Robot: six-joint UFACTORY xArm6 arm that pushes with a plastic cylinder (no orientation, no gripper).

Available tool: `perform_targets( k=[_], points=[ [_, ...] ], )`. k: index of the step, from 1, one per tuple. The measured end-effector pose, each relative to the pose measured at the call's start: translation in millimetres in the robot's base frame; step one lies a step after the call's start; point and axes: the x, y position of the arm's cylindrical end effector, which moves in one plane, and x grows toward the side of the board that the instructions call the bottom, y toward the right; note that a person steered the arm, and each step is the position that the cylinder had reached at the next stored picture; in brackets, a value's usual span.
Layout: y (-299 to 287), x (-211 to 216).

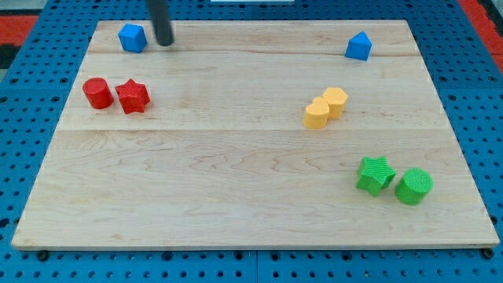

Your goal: Move blue triangle towards top center

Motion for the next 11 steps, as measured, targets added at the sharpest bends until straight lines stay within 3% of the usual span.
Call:
perform_targets(
  k=[1, 3, 4, 5, 7, 9, 11],
  points=[
    [111.2, -4.8],
    [285.7, 55.8],
    [369.5, 58.7],
    [375.6, 14.9],
    [235.9, 31.1],
    [223.2, 0.2],
    [54.2, 17.4]
  ],
)
